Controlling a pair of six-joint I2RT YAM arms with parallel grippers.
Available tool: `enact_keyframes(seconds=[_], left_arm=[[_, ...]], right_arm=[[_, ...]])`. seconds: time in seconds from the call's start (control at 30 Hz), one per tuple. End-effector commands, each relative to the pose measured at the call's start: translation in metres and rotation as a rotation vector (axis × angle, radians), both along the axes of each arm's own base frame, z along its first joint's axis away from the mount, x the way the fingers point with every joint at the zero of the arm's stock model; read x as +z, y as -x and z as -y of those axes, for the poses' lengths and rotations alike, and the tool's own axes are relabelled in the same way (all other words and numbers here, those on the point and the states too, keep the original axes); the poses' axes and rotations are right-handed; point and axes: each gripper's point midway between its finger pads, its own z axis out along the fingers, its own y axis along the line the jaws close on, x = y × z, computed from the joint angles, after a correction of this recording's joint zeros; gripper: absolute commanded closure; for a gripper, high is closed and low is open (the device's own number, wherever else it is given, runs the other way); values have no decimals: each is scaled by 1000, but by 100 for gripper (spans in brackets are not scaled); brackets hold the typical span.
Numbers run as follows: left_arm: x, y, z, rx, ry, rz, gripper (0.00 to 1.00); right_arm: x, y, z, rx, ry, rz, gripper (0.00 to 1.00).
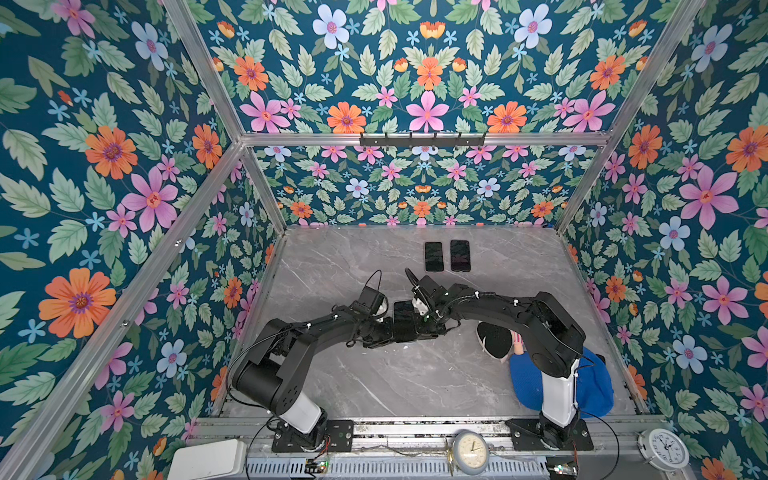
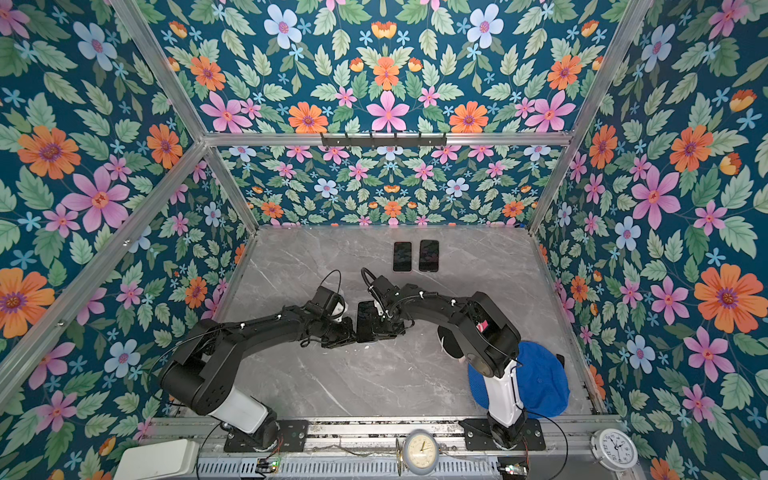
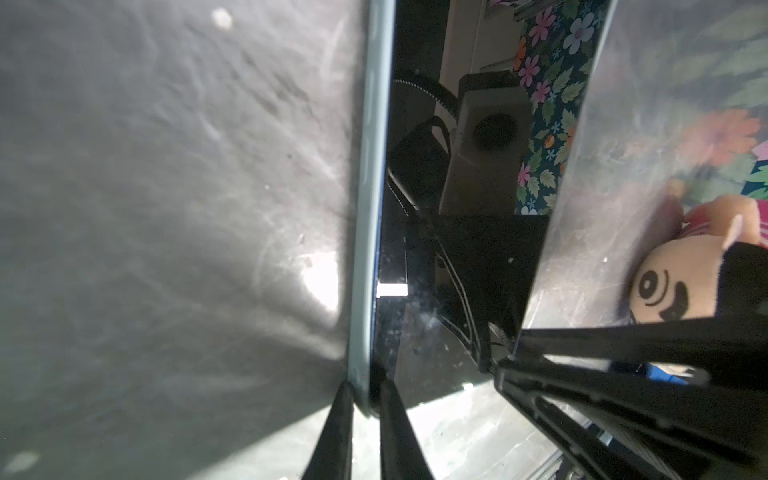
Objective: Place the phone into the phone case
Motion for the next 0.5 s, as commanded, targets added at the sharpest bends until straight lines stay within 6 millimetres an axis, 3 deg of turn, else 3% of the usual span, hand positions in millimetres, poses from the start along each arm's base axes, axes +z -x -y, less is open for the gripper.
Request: enact_keyframes(seconds=[0.0,0.3,0.47], left_arm=[[-7,6,-2,4,-13,-23,85],[-3,5,5,5,36,-18,83],[-1,5,10,2,71,-15,73]], right_arm=[[1,2,-7,4,-26,-17,83],[3,2,-14,8,-63,-22,90],[2,5,-21,21,-82,-31,90]])
